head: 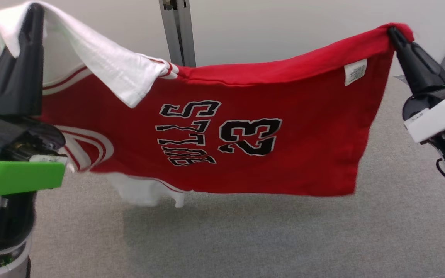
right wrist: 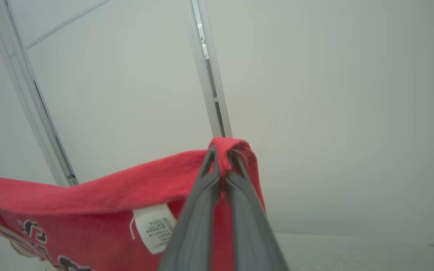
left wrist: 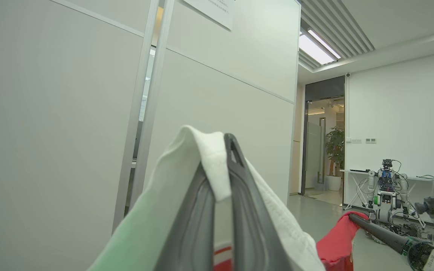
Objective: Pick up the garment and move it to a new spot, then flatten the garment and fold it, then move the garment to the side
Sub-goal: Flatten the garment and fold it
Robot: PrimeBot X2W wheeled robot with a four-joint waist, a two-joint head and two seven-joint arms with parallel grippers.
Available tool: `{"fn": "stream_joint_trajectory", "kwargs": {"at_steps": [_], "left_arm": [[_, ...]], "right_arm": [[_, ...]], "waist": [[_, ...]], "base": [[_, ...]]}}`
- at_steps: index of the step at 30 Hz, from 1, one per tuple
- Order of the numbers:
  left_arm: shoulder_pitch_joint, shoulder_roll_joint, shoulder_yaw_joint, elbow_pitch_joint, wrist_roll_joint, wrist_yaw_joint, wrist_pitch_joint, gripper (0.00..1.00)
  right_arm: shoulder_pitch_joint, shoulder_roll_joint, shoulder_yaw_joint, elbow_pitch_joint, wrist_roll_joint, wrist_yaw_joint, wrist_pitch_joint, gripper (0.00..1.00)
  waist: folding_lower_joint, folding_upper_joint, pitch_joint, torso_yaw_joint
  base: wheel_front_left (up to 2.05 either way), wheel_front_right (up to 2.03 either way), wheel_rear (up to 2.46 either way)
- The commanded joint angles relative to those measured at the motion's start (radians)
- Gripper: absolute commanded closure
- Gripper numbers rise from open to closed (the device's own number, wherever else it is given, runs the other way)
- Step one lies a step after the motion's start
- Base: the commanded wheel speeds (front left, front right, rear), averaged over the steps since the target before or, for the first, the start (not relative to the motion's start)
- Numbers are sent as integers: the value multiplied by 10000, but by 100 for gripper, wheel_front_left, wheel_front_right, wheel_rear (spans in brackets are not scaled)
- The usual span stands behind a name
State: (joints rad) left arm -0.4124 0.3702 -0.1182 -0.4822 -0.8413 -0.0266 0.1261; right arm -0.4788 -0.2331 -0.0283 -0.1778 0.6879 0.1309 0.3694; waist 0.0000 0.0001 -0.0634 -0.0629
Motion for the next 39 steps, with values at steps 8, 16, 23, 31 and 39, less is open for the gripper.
{"fn": "stream_joint_trajectory", "kwargs": {"at_steps": [8, 16, 23, 31, 39], "left_arm": [[-1679, 619, -32, -641, 101, 265, 1056, 100], [-2768, 701, -511, 1141, 256, -22, 1390, 100], [-5358, 687, -1027, 3840, 1158, -550, 1028, 100], [-9460, 24, -1808, 7969, 2932, -772, -614, 100], [-11124, -644, -2037, 11015, 3408, -877, -2597, 100]], "right_arm": [[-16, 1026, -1128, -3031, -891, -4, 1806, 100], [-501, 1332, -889, -2430, -1559, -4, 2149, 100], [-3217, 1380, -157, 541, -2667, -4, 825, 100], [-7540, 1471, 651, 4836, -4870, -4, -1493, 100], [-9748, 1764, 40, 8308, -5966, -6, -3266, 100]], "waist": [[0, -1, 307, -15], [0, -1, 1698, -8], [0, -1, 3343, -18], [0, -1, 4578, 331], [0, -1, 5581, 860]], "base": [[0, 0, 0], [0, 0, 0], [0, 0, 0], [0, 0, 0], [0, 0, 0]]}}
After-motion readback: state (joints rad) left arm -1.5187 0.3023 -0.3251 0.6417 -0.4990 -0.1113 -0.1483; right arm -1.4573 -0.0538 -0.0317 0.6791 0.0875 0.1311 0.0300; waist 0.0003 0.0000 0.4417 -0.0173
